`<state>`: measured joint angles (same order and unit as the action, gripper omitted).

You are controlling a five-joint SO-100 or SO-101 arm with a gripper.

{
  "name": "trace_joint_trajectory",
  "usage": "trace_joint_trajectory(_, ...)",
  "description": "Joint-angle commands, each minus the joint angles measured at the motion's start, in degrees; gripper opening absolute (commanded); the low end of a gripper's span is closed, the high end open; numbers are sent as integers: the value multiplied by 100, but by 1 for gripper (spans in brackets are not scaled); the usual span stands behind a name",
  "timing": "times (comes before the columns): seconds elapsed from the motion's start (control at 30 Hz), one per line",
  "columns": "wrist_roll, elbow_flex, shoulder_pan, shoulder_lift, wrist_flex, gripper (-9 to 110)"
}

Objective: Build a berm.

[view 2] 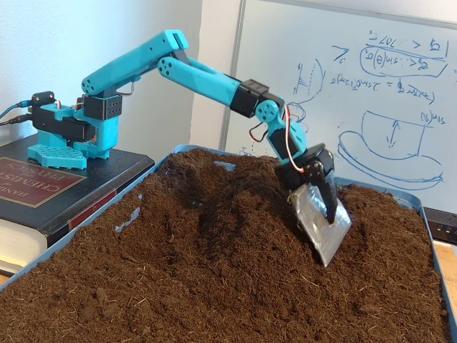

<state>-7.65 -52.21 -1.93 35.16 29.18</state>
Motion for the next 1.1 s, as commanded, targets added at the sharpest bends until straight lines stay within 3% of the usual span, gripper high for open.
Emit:
trace_joint_trajectory(0.0, 176, 624, -88, 193, -88, 0)
trace_joint_trajectory(0.4, 1204, 439, -79, -281, 70, 0)
trace_joint_trajectory(0.77, 1222, 202, 167, 694, 2364, 0)
trace_joint_trajectory(1.07, 1230, 167, 185, 712, 2953, 0)
